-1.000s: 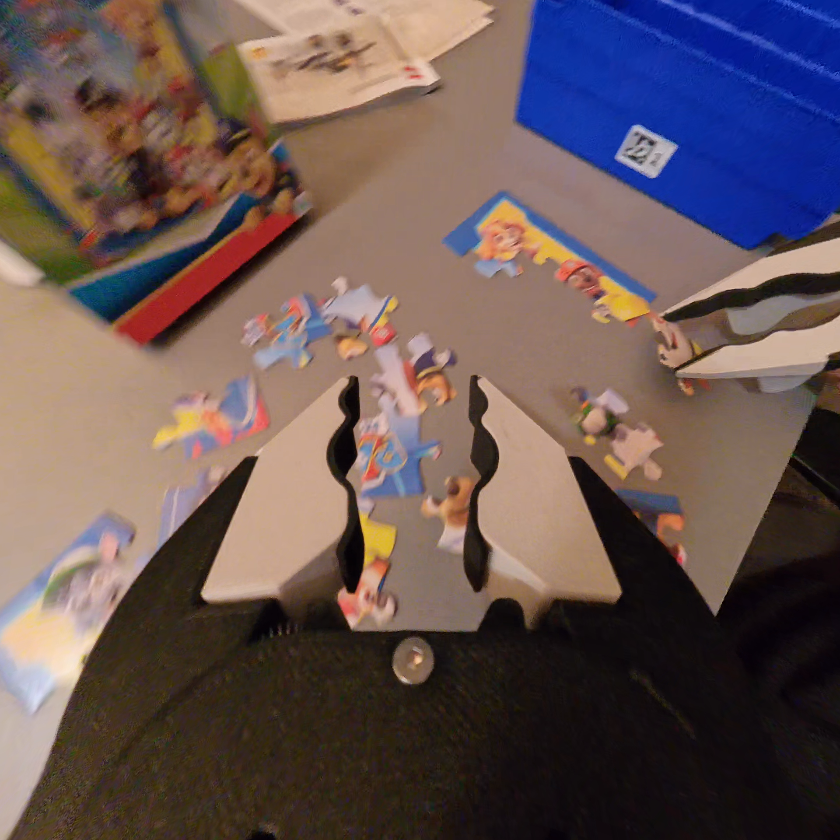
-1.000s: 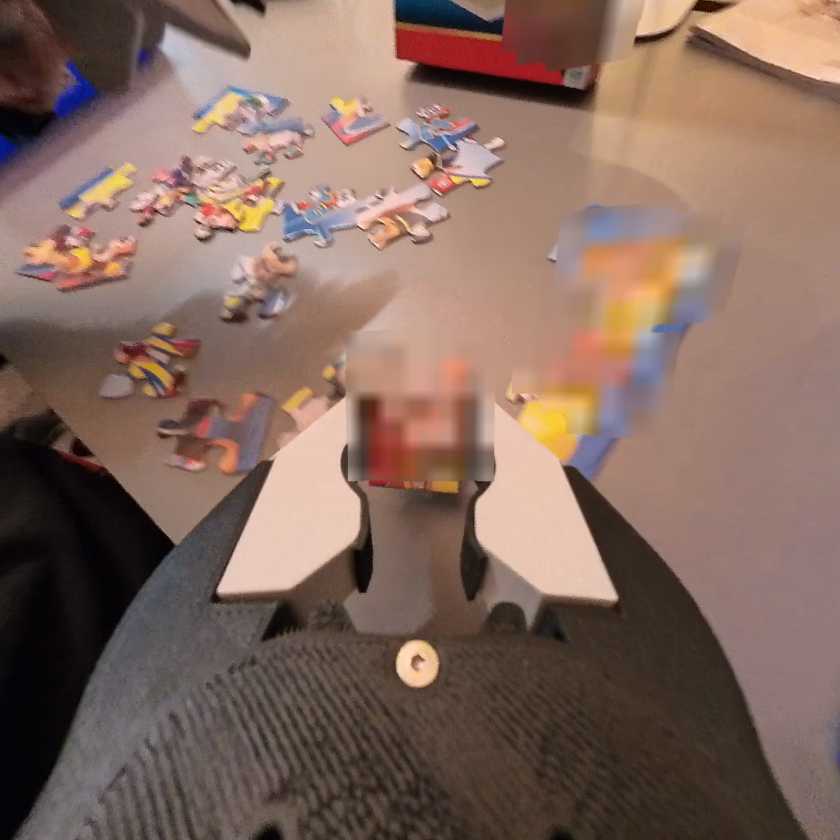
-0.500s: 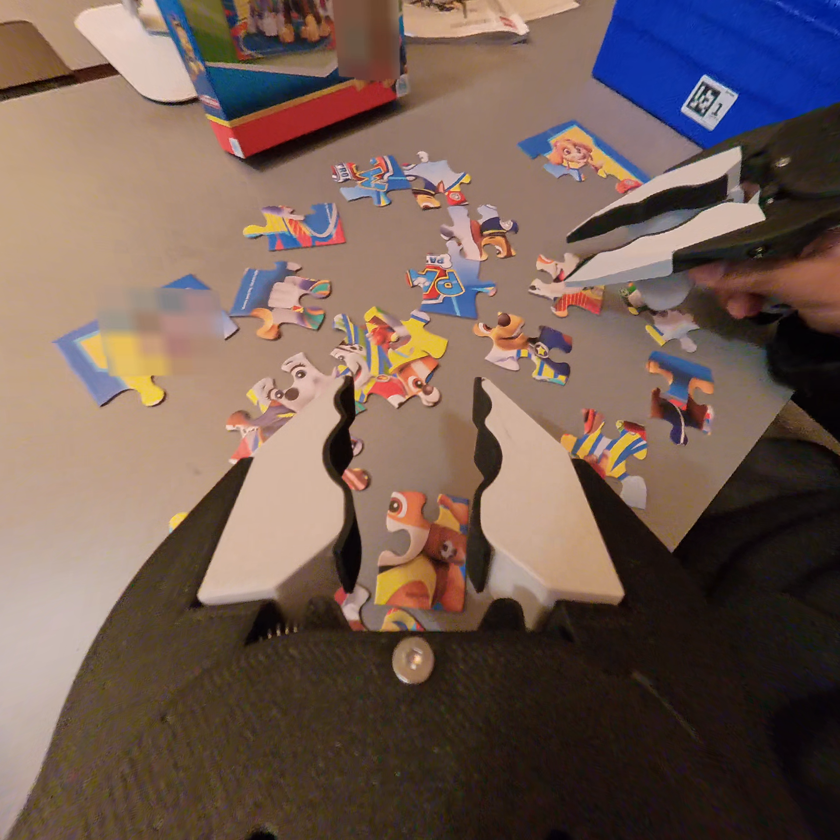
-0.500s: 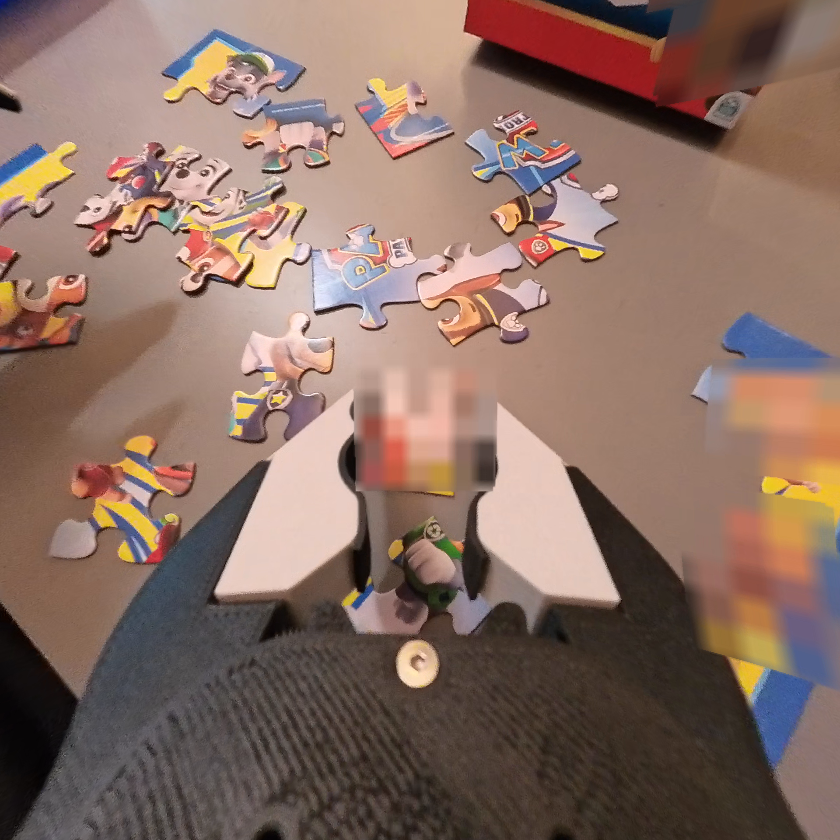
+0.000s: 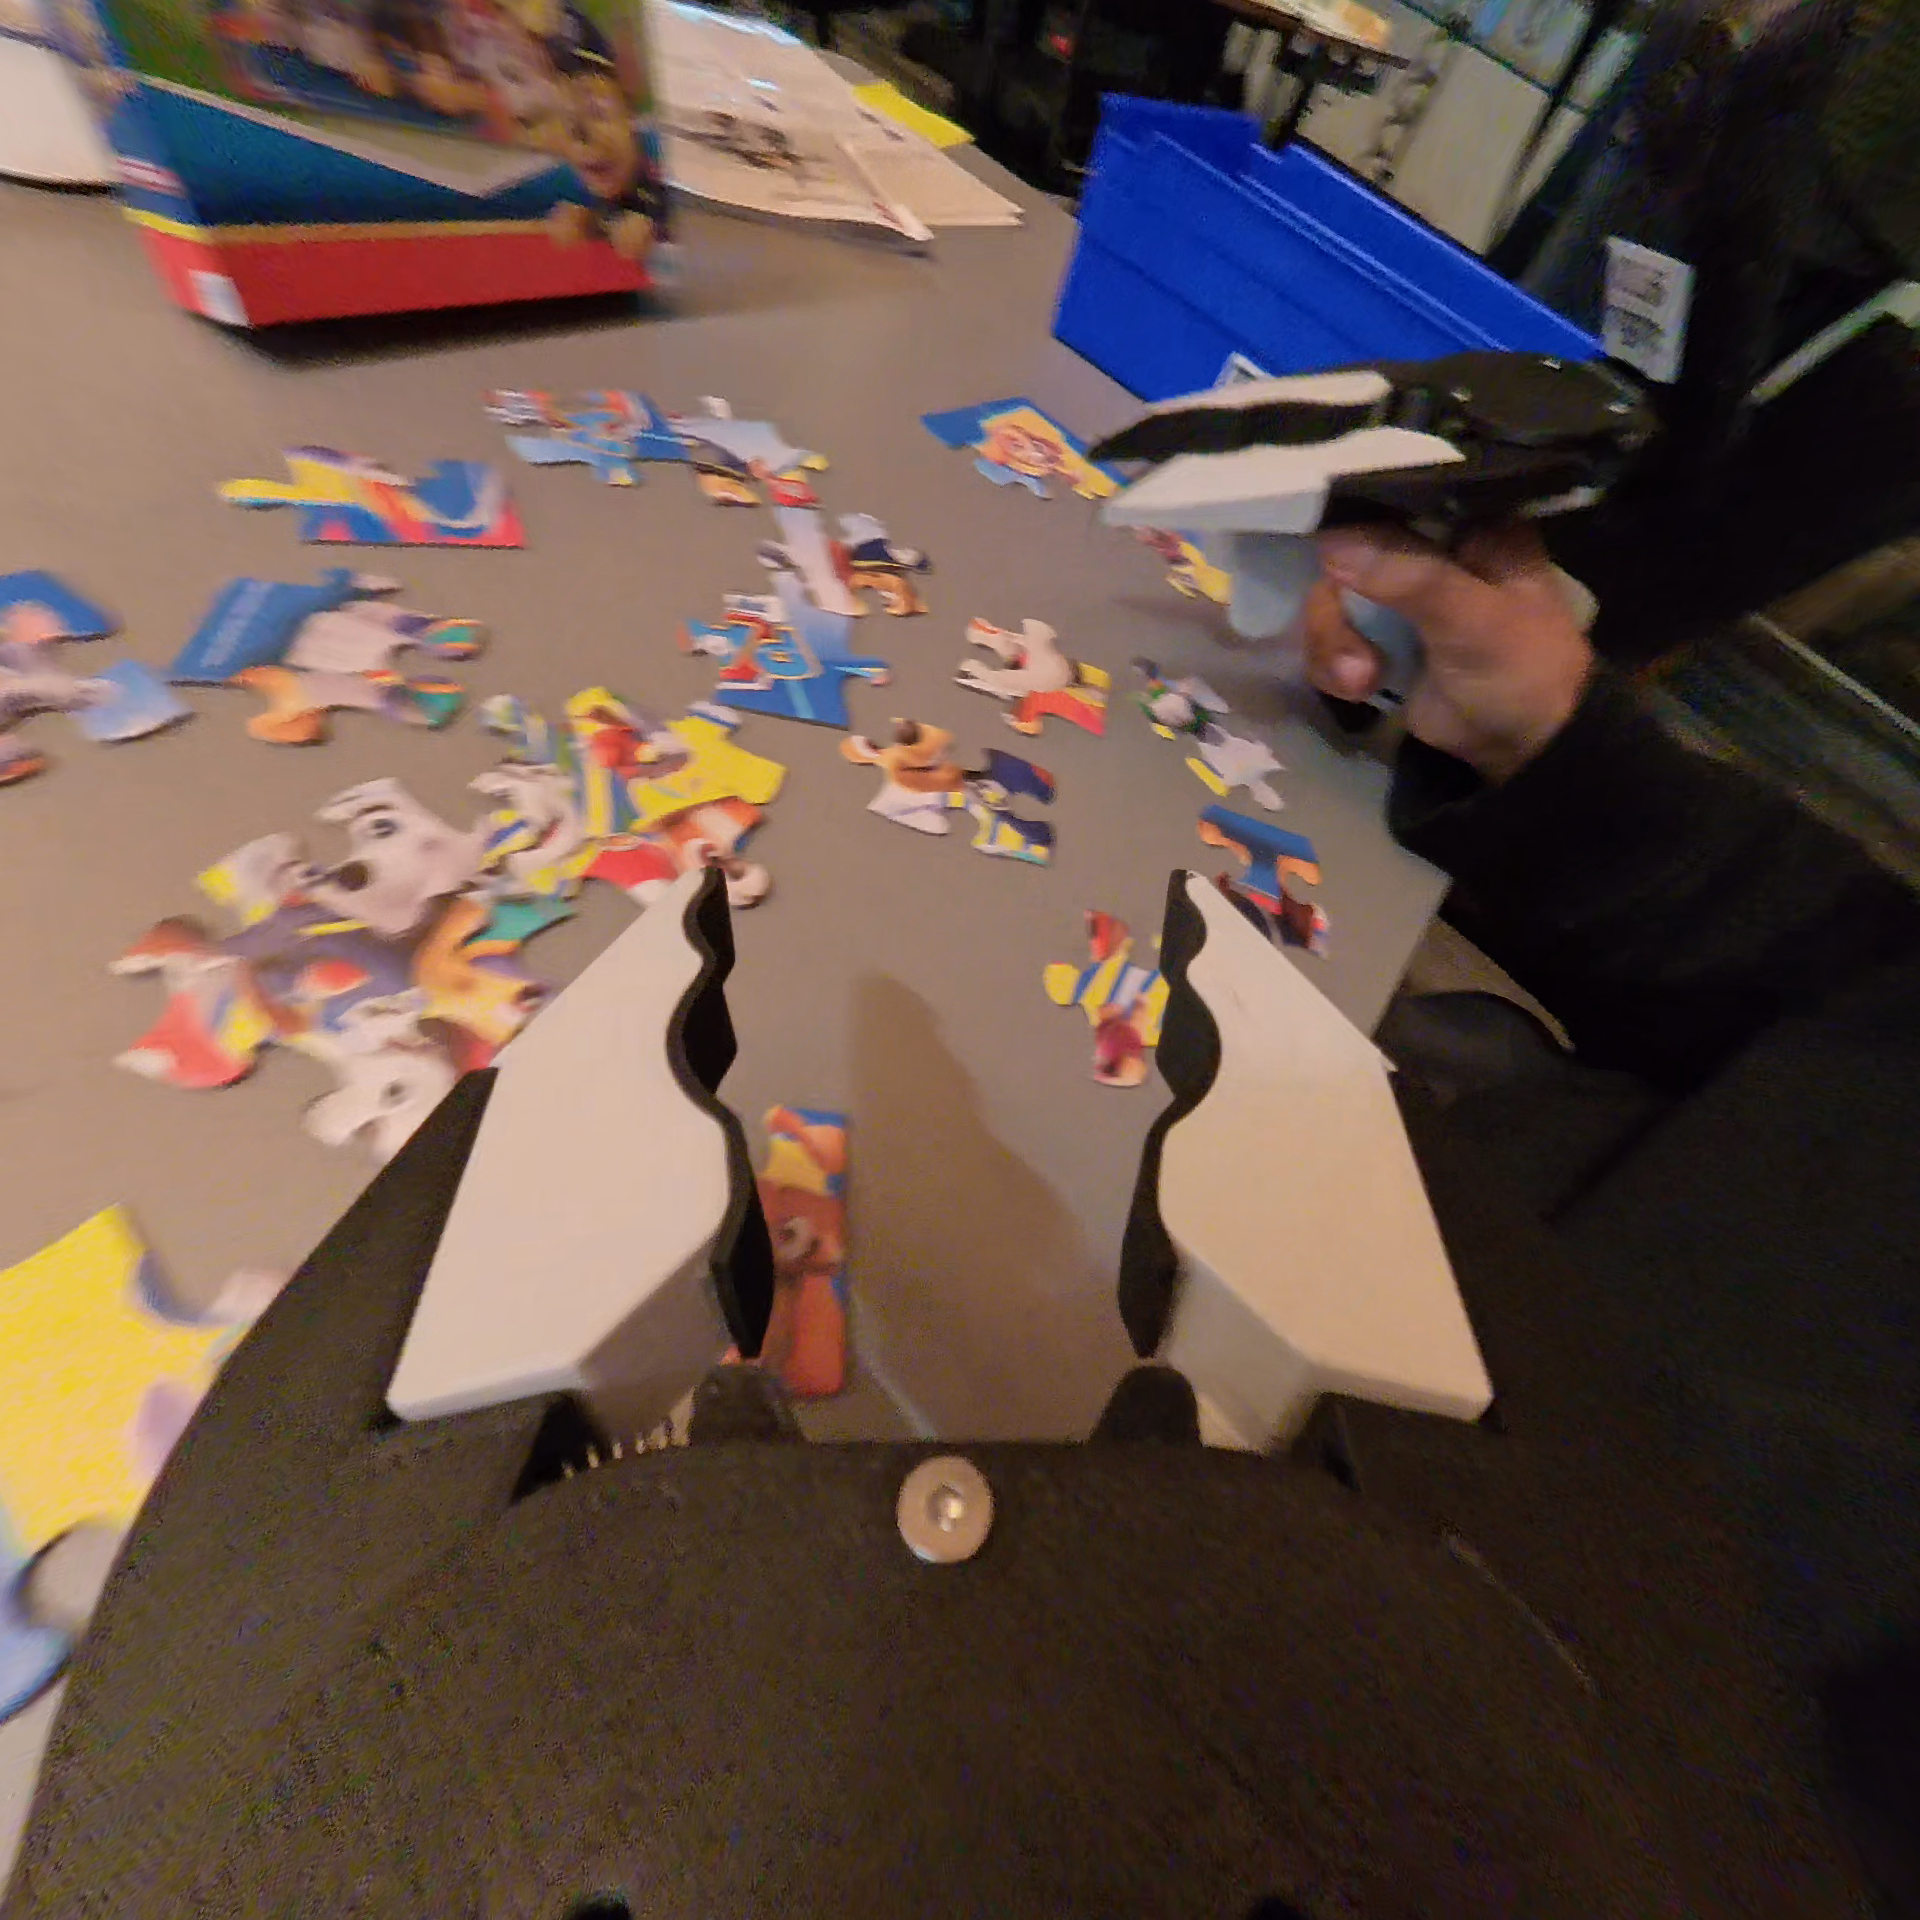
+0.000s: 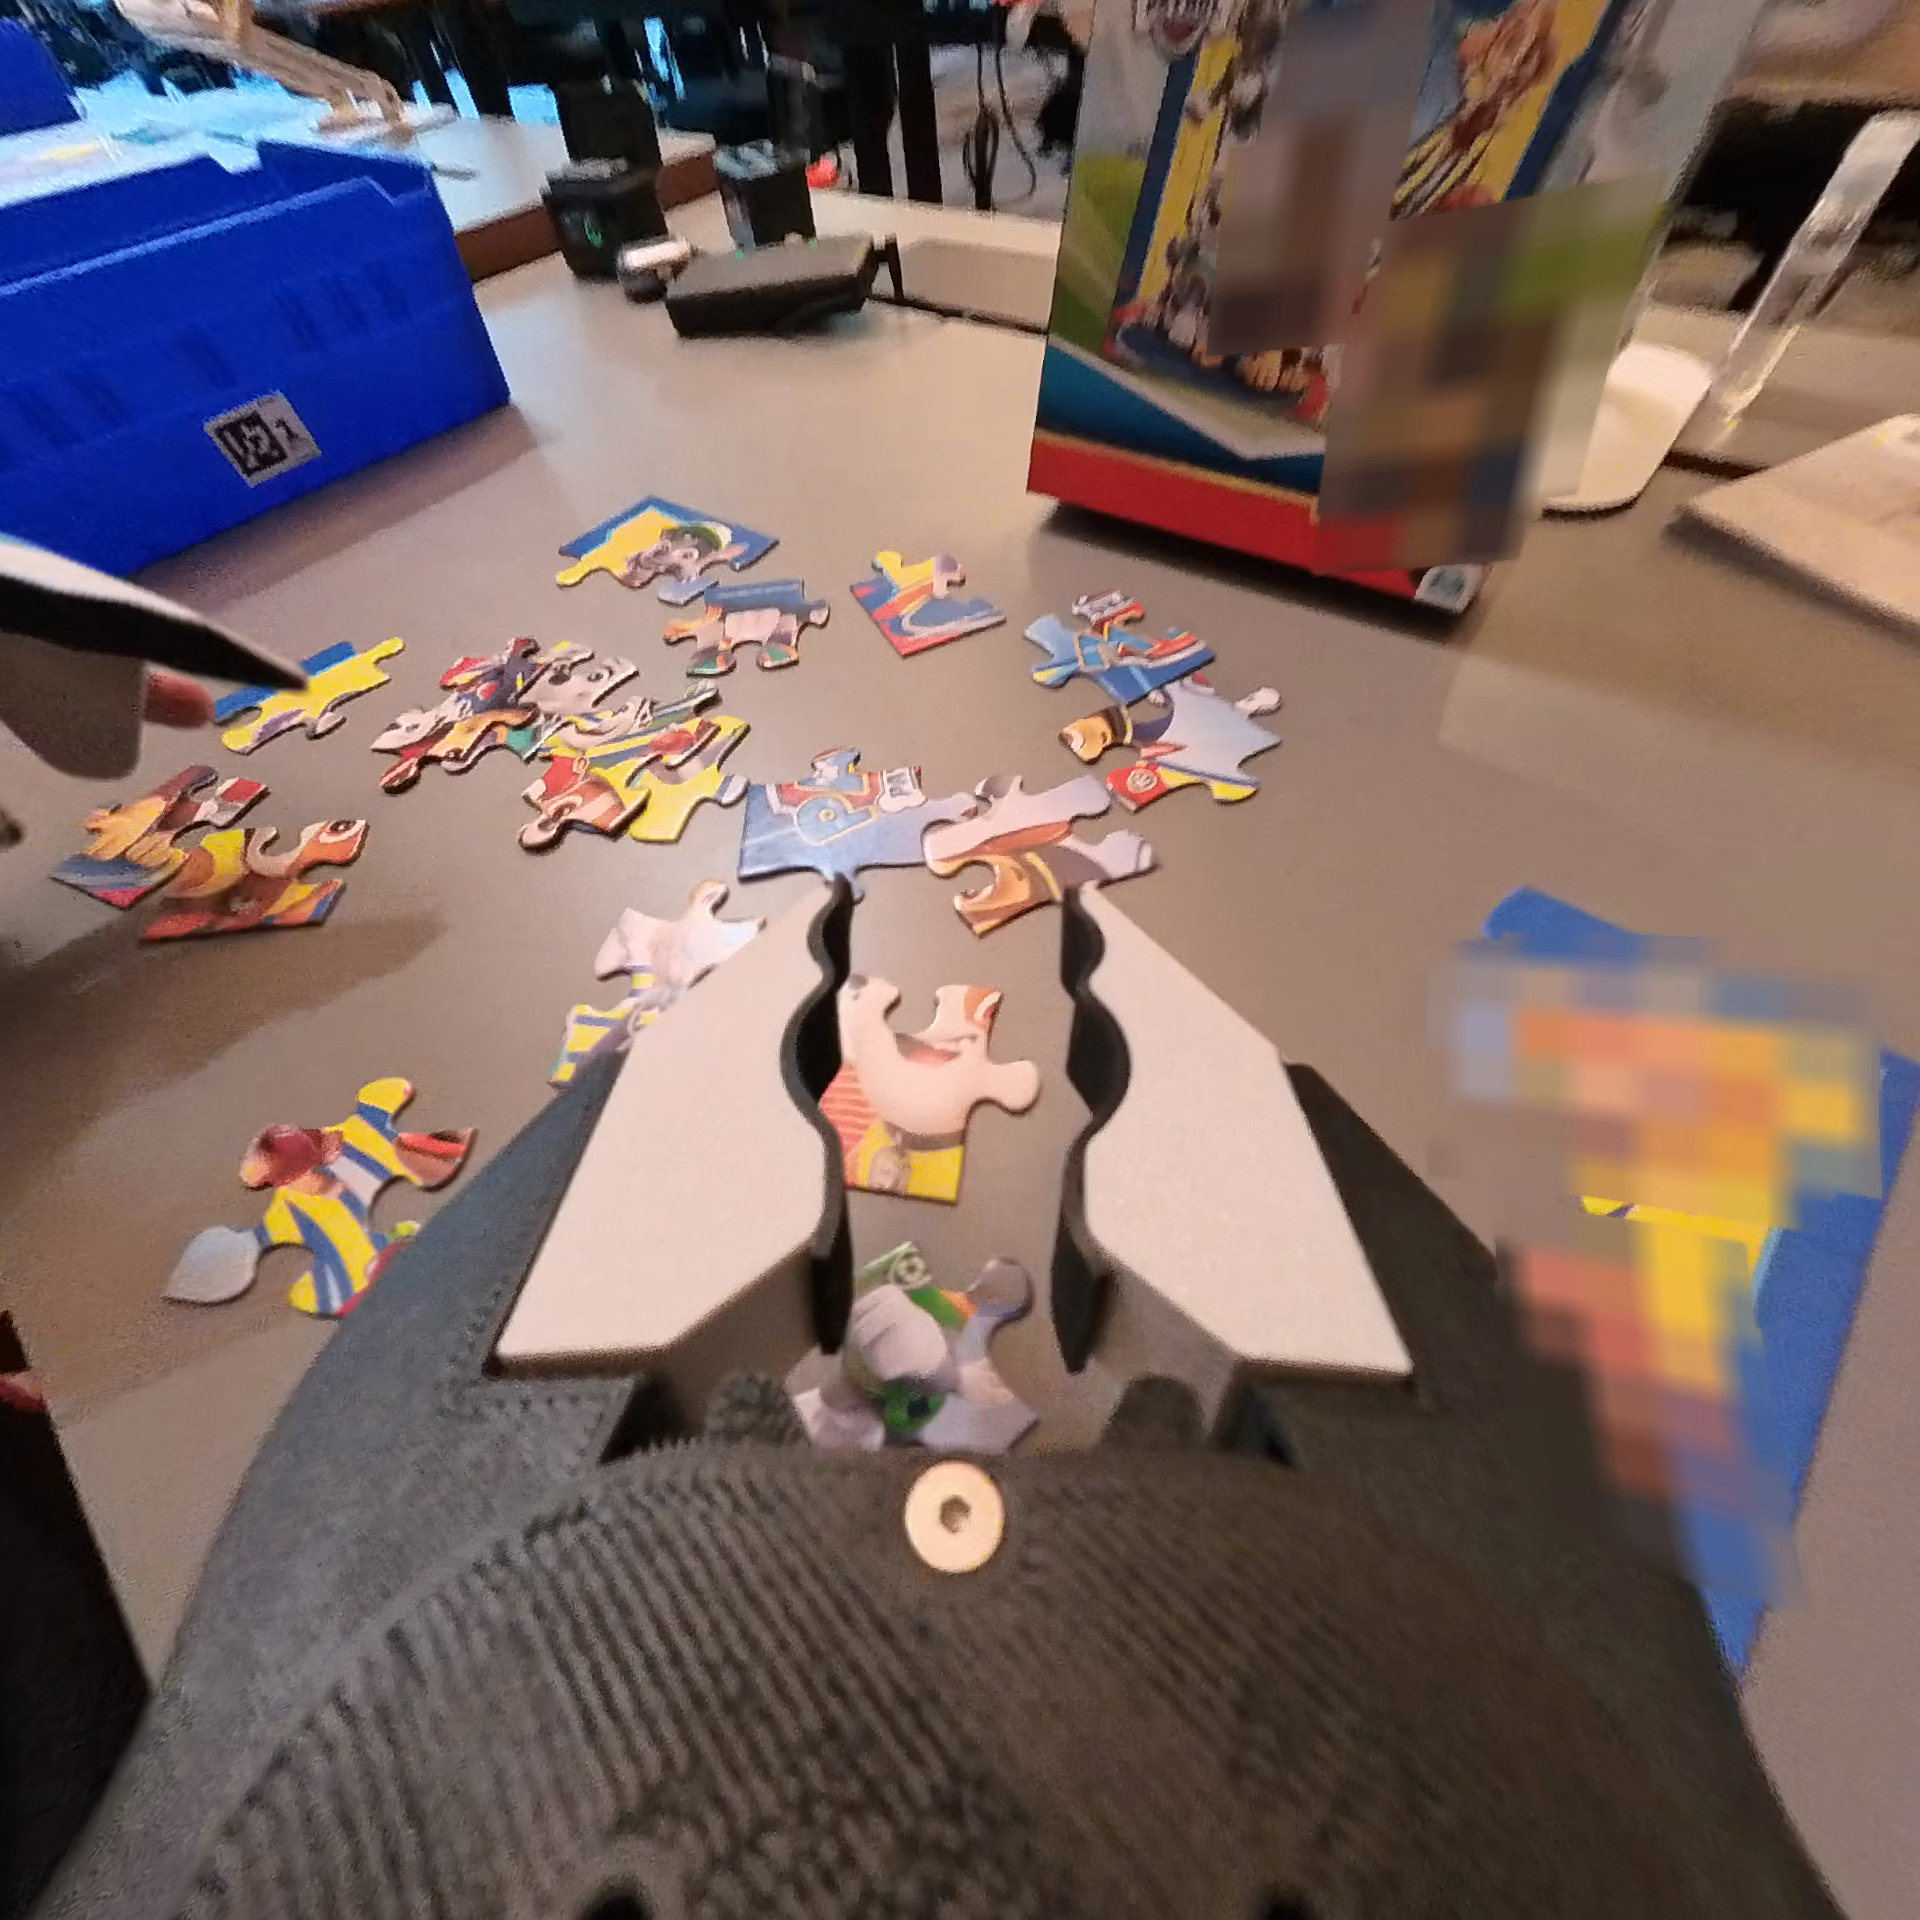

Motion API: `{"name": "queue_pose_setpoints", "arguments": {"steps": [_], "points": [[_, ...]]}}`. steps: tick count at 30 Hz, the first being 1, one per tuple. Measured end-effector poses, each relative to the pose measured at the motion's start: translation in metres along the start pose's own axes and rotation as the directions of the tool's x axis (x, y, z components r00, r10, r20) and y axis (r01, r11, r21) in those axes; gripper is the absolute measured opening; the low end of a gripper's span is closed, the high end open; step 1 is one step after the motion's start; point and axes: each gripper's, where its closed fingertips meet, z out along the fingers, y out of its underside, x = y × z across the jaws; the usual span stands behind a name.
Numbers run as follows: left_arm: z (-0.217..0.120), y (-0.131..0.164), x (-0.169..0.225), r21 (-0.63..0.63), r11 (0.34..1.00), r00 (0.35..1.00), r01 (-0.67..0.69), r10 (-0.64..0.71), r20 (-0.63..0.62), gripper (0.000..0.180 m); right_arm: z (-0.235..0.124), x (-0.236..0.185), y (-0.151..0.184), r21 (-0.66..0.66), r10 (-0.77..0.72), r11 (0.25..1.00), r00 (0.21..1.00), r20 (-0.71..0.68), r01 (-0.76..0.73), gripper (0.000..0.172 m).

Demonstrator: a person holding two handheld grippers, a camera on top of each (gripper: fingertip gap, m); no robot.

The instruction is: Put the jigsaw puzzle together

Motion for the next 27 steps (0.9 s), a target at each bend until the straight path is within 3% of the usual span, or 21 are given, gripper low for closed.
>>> {"name": "queue_pose_setpoints", "arguments": {"steps": [4,8,11,17,23,27], "points": [[0.021,-0.001,0.014,-0.007,0.998,0.998,-0.055,0.055,-0.026,0.083,-0.014,0.009,-0.015,0.170,-0.048,0.984,0.998,-0.038,0.054,0.042],[0.031,-0.023,0.014,0.107,0.994,0.999,-0.031,0.035,-0.036,0.081,-0.030,0.007,-0.027,0.291,-0.061,0.954,0.997,-0.041,0.071,0.041],[0.030,-0.039,-0.001,0.178,0.983,0.999,-0.039,0.041,-0.006,0.074,-0.031,0.006,-0.028,0.301,-0.061,0.951,0.998,-0.032,0.068,0.041],[0.006,-0.068,-0.052,0.308,0.950,0.985,-0.048,-0.007,0.175,0.076,-0.032,0.003,-0.028,0.304,-0.085,0.948,0.996,-0.038,0.093,0.041],[0.020,-0.055,-0.033,0.323,0.931,0.964,-0.167,0.087,0.250,0.078,-0.031,0.004,-0.027,0.297,-0.087,0.950,0.995,-0.046,0.096,0.038],[0.031,-0.053,-0.004,0.344,0.914,0.969,-0.213,0.152,0.196,0.074,-0.029,0.004,-0.026,0.285,-0.099,0.952,0.993,-0.062,0.113,0.035]]}}
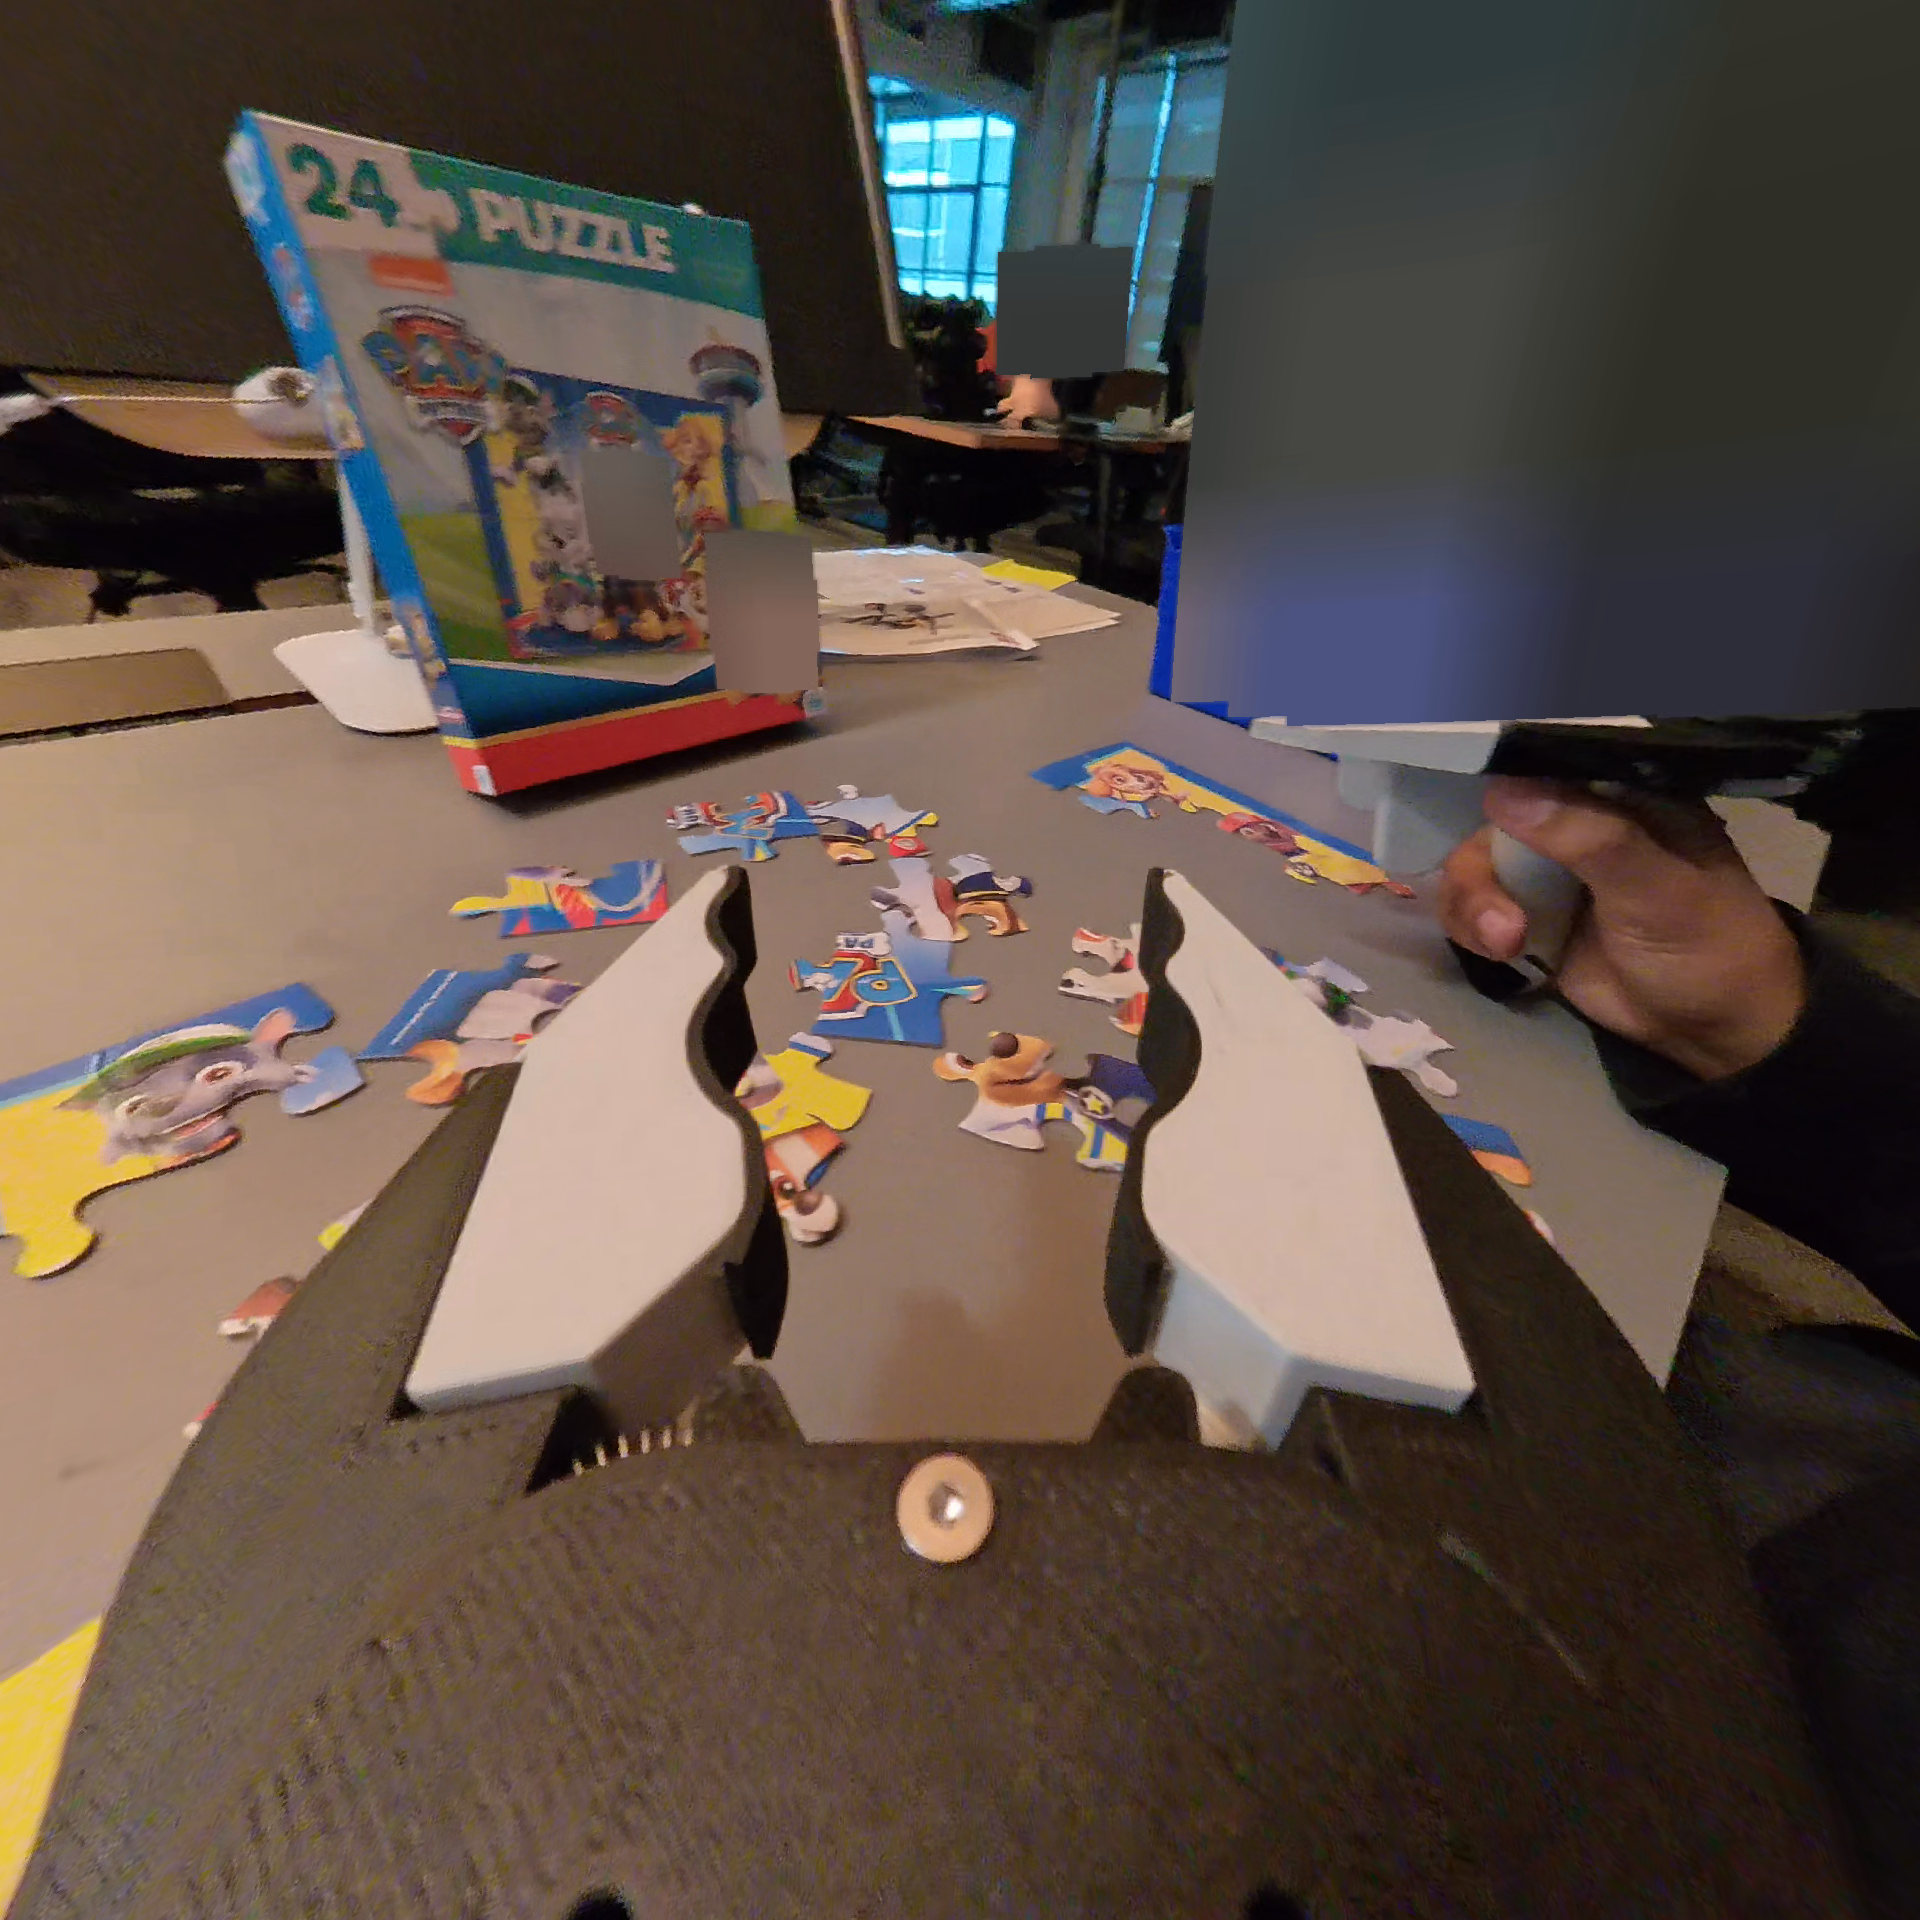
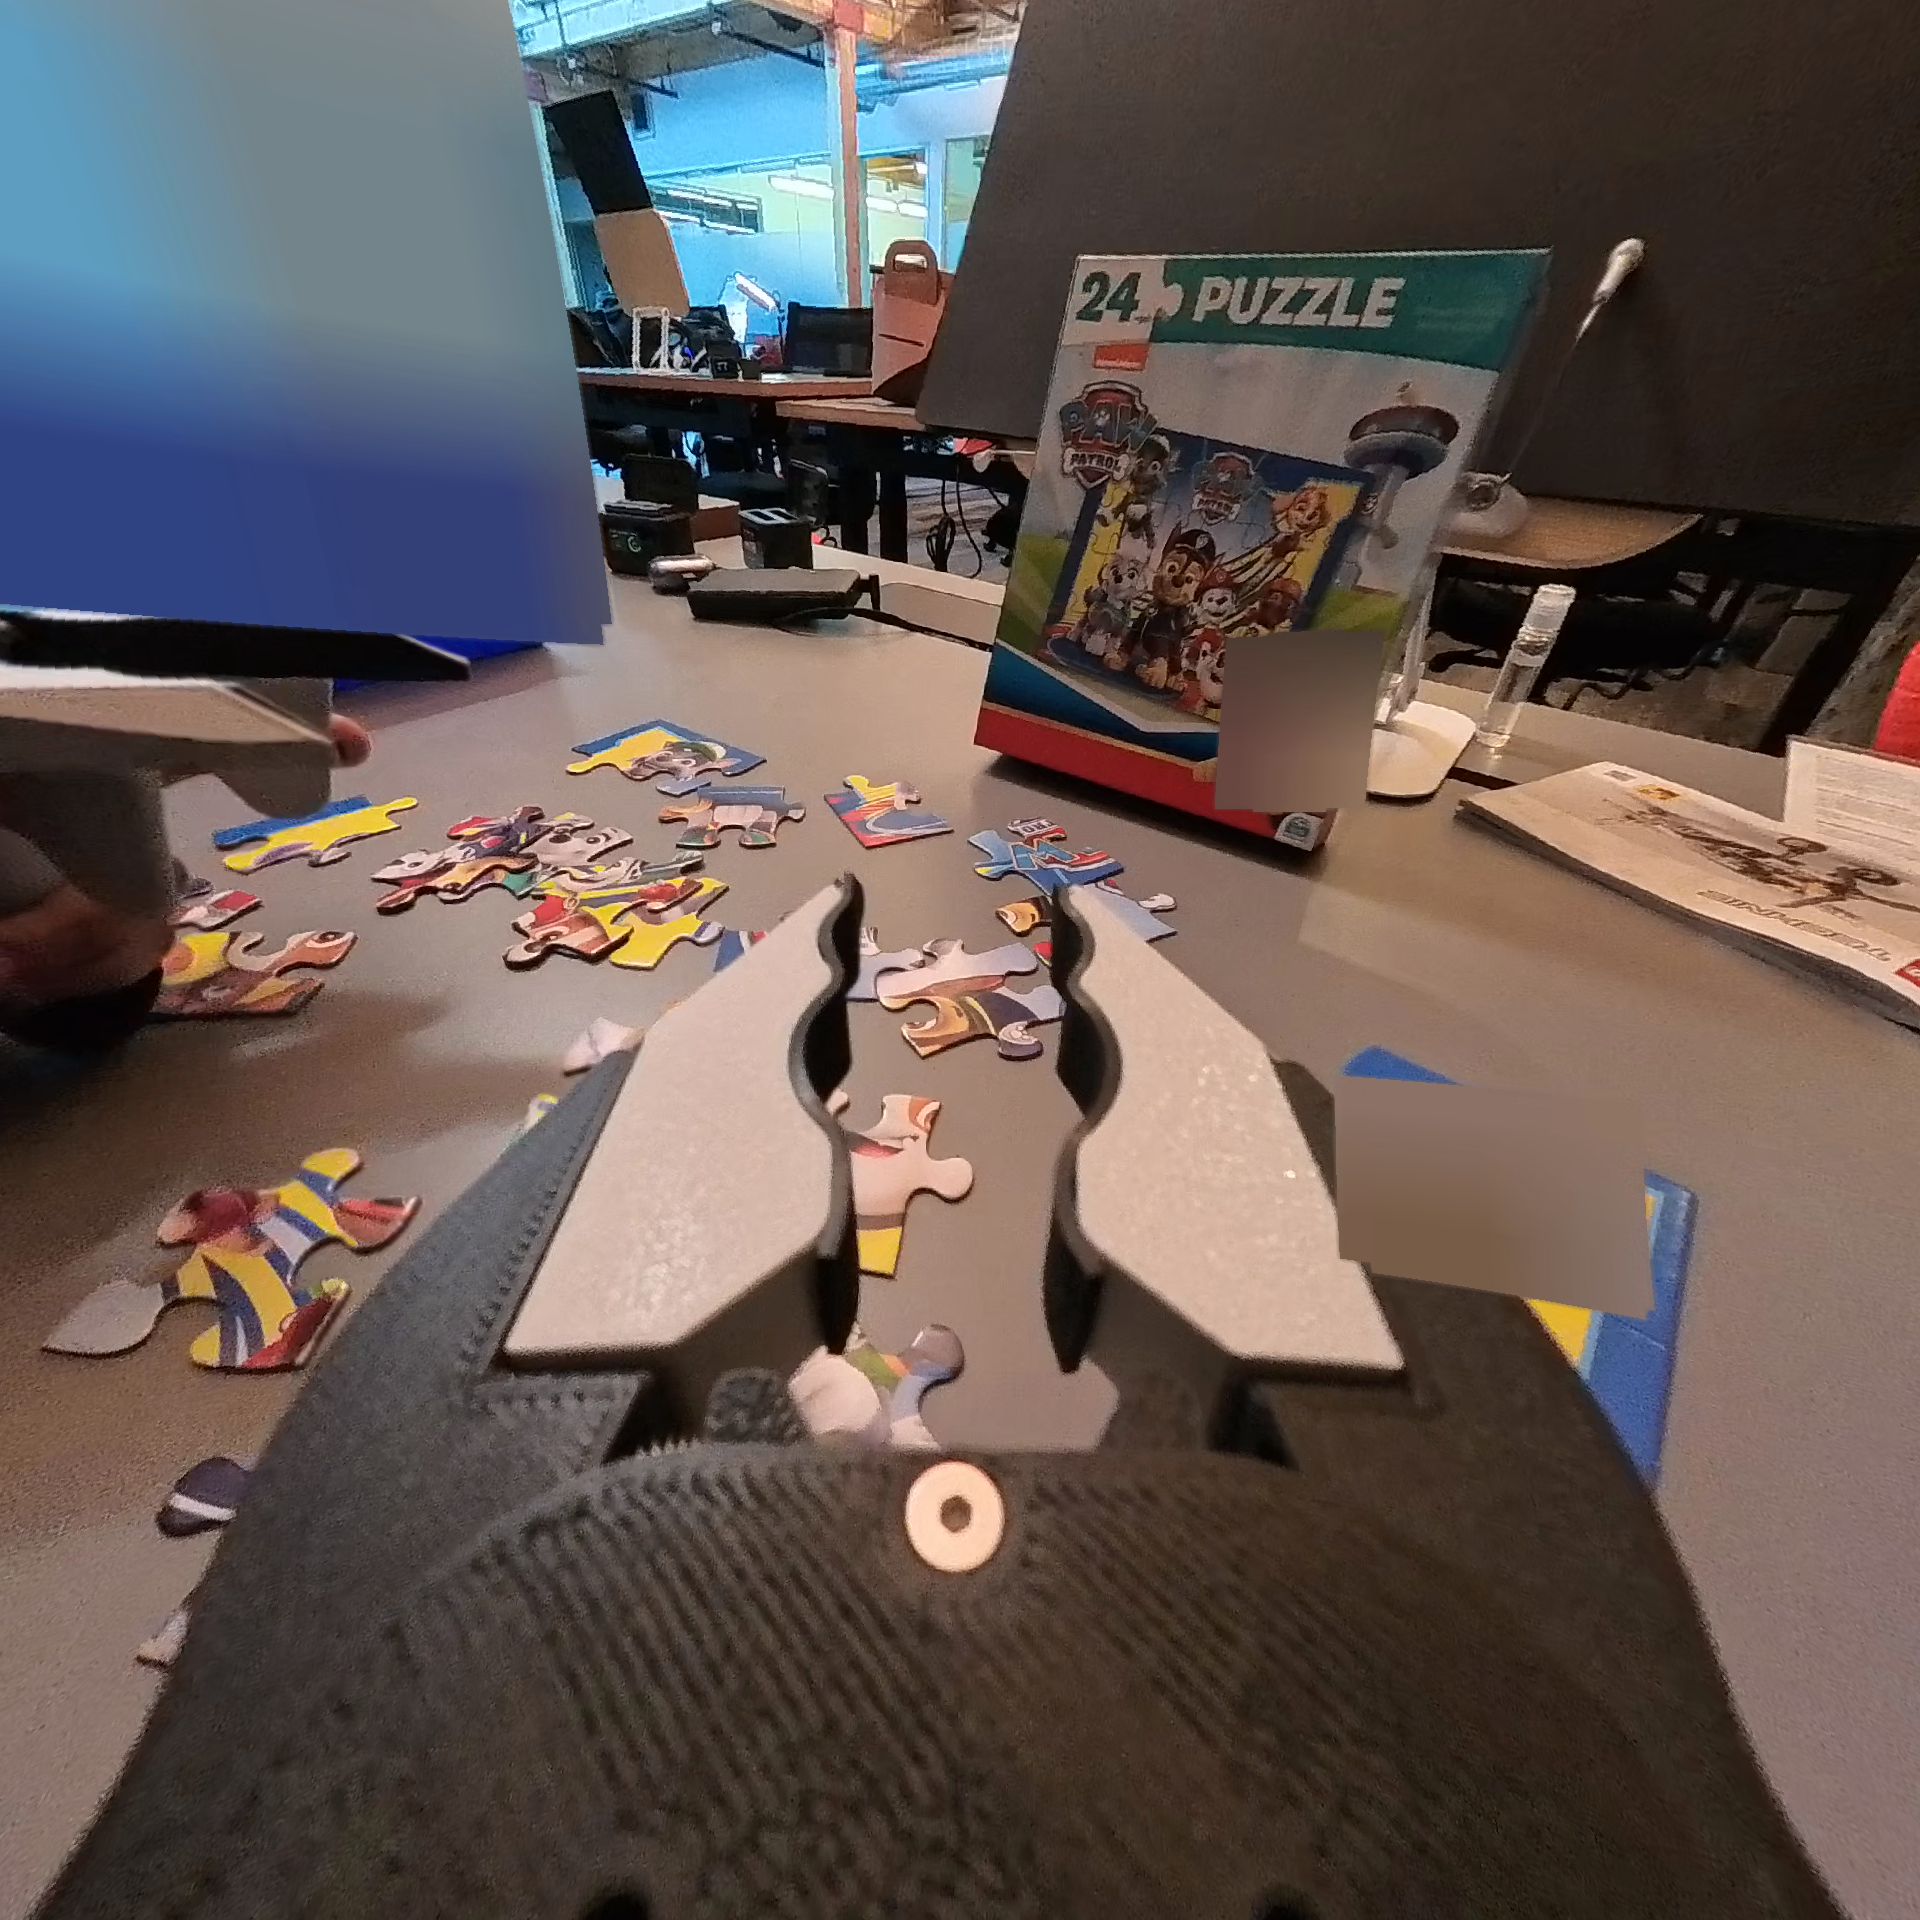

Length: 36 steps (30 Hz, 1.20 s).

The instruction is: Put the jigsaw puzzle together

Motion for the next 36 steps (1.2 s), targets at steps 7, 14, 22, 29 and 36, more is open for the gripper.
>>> {"name": "queue_pose_setpoints", "arguments": {"steps": [7,14,22,29,36], "points": [[-0.003,-0.003,0.006,0.026,0.999,1.000,-0.025,0.026,-0.016,0.068,0.002,-0.002,0.002,-0.016,-0.018,1.000,1.000,-0.001,0.018,0.034],[-0.003,-0.002,0.021,0.027,0.995,0.992,-0.098,0.100,-0.073,0.053,0.002,-0.002,0.003,-0.023,-0.015,1.000,1.000,0.001,0.015,0.033],[-0.011,-0.001,0.059,0.095,0.973,0.944,-0.210,0.227,-0.239,0.007,0.003,-0.001,0.003,-0.026,-0.008,1.000,1.000,0.003,0.008,0.033],[-0.013,-0.004,0.056,0.104,0.979,0.950,-0.178,0.198,-0.243,0.006,0.003,-0.001,0.004,-0.029,-0.011,1.000,1.000,0.003,0.011,0.033],[-0.013,-0.004,0.055,0.102,0.979,0.951,-0.176,0.196,-0.238,0.006,0.002,-0.001,0.003,-0.023,-0.011,1.000,1.000,0.002,0.011,0.033]]}}
